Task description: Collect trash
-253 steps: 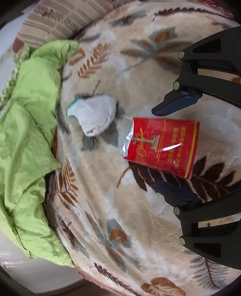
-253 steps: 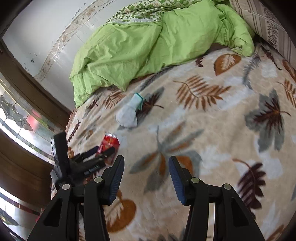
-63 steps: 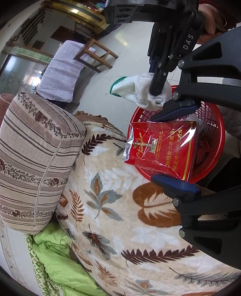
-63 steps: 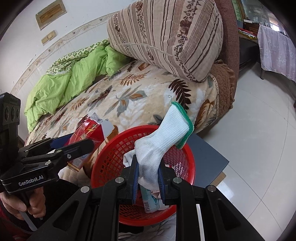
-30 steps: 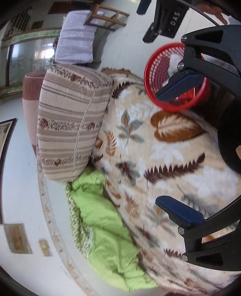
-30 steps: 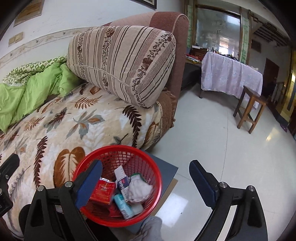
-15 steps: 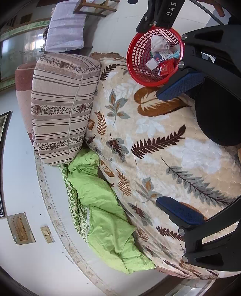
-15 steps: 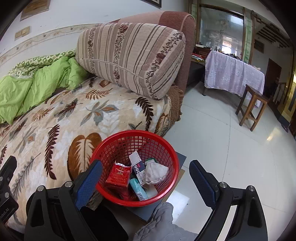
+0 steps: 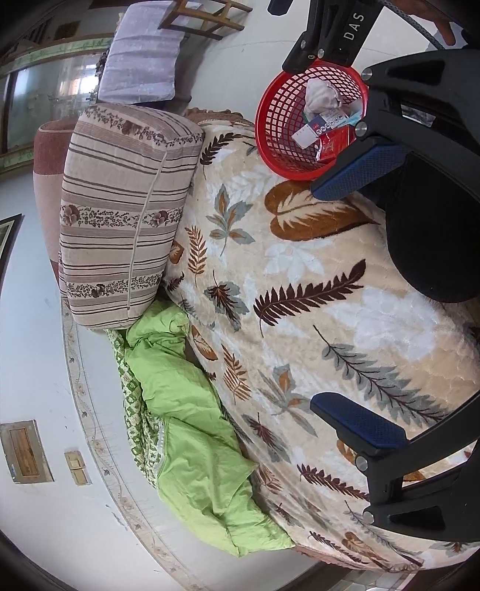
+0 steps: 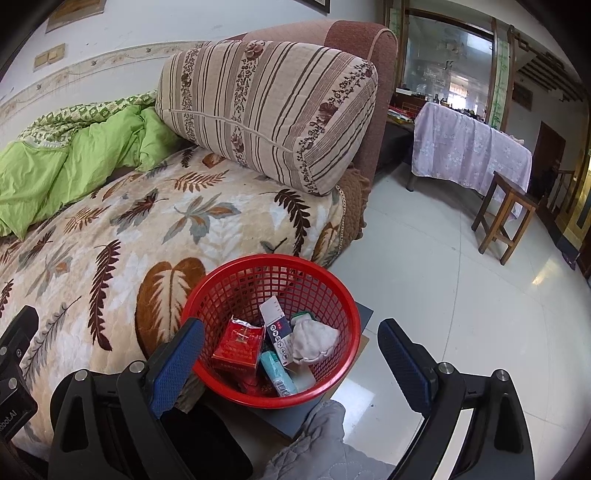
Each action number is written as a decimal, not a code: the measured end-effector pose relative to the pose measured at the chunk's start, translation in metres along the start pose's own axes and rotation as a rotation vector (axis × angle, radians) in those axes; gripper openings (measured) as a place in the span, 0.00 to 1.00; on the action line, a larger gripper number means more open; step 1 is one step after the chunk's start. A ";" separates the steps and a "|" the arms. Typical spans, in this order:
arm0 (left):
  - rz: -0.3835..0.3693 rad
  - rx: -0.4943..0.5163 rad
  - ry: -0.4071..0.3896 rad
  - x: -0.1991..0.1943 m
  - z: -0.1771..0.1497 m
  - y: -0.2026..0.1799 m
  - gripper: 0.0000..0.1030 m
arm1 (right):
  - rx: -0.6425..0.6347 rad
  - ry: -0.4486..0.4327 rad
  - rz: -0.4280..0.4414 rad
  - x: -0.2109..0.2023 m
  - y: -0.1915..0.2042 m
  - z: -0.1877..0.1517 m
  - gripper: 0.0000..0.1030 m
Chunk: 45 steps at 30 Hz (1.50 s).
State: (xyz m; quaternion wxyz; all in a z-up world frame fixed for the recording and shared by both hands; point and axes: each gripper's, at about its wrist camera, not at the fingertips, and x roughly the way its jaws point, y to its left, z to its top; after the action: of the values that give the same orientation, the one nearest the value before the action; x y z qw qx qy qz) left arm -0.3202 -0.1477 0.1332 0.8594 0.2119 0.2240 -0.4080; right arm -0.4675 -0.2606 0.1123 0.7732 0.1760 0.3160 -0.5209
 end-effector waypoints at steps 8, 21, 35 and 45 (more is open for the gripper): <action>0.000 -0.002 0.000 0.000 0.000 0.000 1.00 | -0.002 0.007 -0.001 0.001 0.000 -0.001 0.93; -0.006 -0.008 0.005 0.002 -0.002 0.000 1.00 | -0.014 0.013 0.002 0.003 0.004 -0.001 0.93; -0.004 -0.009 0.006 0.003 -0.003 0.001 1.00 | -0.015 0.020 0.004 0.004 0.005 -0.003 0.93; -0.005 -0.011 0.007 0.003 -0.003 0.000 1.00 | -0.016 0.022 0.004 0.005 0.005 -0.004 0.93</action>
State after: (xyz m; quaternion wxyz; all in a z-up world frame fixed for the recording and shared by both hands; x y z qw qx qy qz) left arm -0.3189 -0.1474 0.1292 0.8587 0.2079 0.2296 -0.4083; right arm -0.4632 -0.2600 0.1061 0.7723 0.1762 0.3281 -0.5147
